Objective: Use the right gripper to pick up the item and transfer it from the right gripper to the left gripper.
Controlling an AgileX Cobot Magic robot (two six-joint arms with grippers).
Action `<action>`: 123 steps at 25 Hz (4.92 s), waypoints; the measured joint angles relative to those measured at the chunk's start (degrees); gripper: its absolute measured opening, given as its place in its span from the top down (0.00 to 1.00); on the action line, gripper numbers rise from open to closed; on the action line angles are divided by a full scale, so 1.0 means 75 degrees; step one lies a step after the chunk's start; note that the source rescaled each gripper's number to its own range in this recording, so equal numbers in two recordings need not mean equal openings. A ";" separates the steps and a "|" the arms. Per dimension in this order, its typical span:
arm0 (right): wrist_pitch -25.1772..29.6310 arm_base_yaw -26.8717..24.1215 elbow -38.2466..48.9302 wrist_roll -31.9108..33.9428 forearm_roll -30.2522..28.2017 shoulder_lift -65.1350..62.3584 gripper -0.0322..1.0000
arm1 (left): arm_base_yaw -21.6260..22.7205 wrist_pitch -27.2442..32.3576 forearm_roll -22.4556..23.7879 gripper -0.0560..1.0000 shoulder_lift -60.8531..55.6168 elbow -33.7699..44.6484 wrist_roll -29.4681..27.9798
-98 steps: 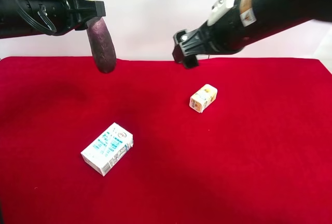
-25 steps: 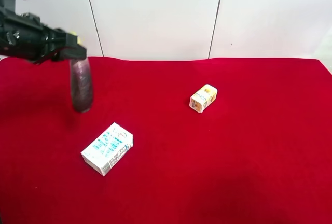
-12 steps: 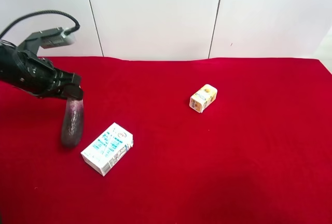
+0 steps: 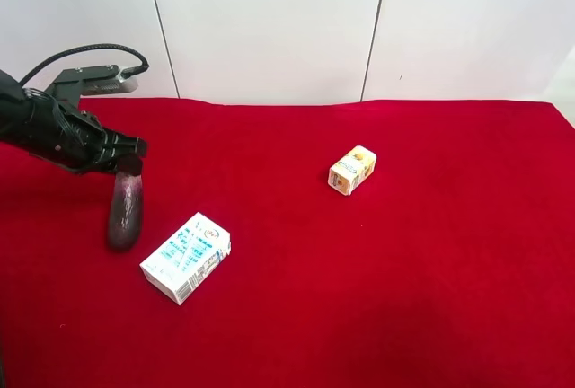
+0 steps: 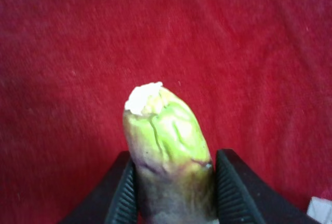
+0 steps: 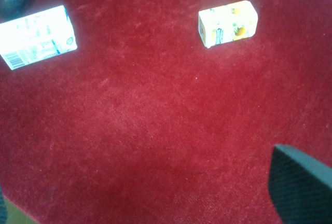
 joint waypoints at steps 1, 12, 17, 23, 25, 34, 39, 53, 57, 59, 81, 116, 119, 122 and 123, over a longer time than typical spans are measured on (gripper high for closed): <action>0.0000 0.0000 0.0000 0.0000 0.0000 0.0000 0.00 | 0.0000 -0.0042 0.0000 0.94 0.0065 -0.0099 0.0058; 0.0000 0.0000 0.0000 0.0000 0.0000 0.0000 0.00 | 0.0000 -0.0241 0.0000 0.94 0.0516 -0.0507 0.0173; 0.0000 0.0000 0.0000 0.0000 0.0000 0.0000 0.00 | 0.0000 -0.0253 -0.0007 0.95 0.0524 -0.0507 0.0173; 0.0000 0.0000 0.0000 0.0000 0.0000 0.0000 0.00 | 0.0000 -0.0253 -0.0013 0.95 0.0524 -0.0507 0.0173; 0.0000 0.0000 0.0000 0.0000 0.0000 0.0000 0.00 | 0.0000 -0.0238 -0.0013 0.82 0.0524 -0.0507 0.0181; 0.0000 0.0000 0.0000 0.0000 0.0000 0.0000 0.00 | 0.0000 -0.0197 -0.0005 0.02 0.0549 -0.0507 0.0196; 0.0000 0.0000 0.0000 0.0000 0.0000 0.0000 0.00 | 0.0000 -0.0197 -0.0005 0.00 0.0549 -0.0507 0.0202; 0.0000 0.0000 0.0000 0.0000 0.0000 0.0000 0.00 | 0.0000 0.0350 -0.0032 0.00 0.0460 -0.0507 0.0194; 0.0000 0.0000 0.0000 0.0000 0.0000 0.0000 0.00 | 0.0000 0.1155 -0.0018 0.00 0.0121 -0.0514 0.0194; 0.0000 0.0000 0.0000 0.0000 0.0000 0.0000 0.00 | 0.0000 0.1685 0.0047 0.00 -0.0134 -0.0522 0.0194; 0.0000 0.0000 0.0000 0.0000 0.0000 0.0000 0.00 | 0.0000 0.4147 0.2263 0.00 -0.6989 0.1675 -0.2500; 0.0000 -0.0027 0.0000 0.0000 0.0000 0.0000 0.00 | 0.0000 0.6266 0.5817 0.00 -1.1869 0.2347 -0.4948; 0.0000 -0.0335 0.0000 0.0000 0.0000 0.0000 0.00 | 0.0000 0.6266 0.5817 0.00 -1.1869 0.2347 -0.4954; 0.0000 -0.0929 0.0000 0.0000 0.0000 0.0000 0.00 | 0.0000 0.6266 0.5817 0.00 -1.1922 0.2347 -0.4954; 0.0000 -0.1198 0.0000 0.0000 0.0000 0.0000 0.00 | 0.0000 0.6266 0.5817 0.00 -1.1990 0.2347 -0.4954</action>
